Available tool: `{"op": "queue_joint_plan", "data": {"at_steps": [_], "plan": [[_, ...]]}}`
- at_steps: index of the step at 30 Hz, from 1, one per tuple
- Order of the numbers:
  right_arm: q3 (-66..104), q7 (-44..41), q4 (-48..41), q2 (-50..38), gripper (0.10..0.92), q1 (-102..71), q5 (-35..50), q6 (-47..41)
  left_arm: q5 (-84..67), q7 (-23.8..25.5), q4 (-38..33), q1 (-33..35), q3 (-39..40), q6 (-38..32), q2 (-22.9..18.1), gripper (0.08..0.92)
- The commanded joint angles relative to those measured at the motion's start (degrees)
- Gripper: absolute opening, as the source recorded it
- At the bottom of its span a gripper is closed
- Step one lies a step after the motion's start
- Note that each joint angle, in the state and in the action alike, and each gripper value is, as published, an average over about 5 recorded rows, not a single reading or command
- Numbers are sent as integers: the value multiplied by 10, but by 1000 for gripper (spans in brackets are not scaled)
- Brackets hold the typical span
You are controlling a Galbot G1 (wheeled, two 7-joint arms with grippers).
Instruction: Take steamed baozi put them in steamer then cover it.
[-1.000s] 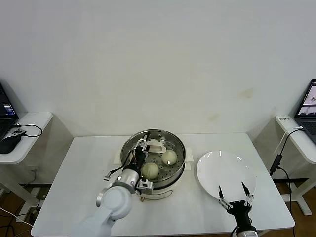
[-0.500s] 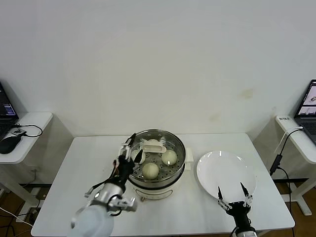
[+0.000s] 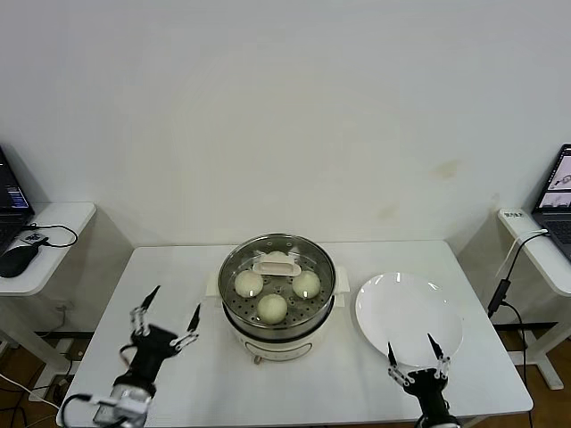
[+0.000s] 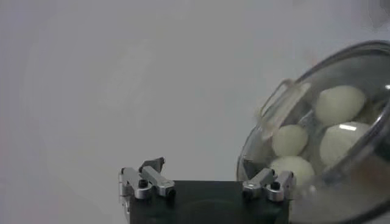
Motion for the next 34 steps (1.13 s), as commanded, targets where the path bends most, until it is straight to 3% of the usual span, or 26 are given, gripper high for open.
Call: {"op": "queue_joint_plan", "data": {"at_steps": [1, 11, 34], "plan": [[-8, -2, 16, -36, 823, -39, 21, 2, -298, -50, 67, 119, -59, -173, -43, 823], [-14, -1, 23, -36, 823, -47, 14, 9, -312, -33, 109, 113, -57, -193, -46, 823], [-50, -5, 45, -38, 822, -63, 31, -11, -293, -28, 109, 113, -55, -183, -42, 823]]}}
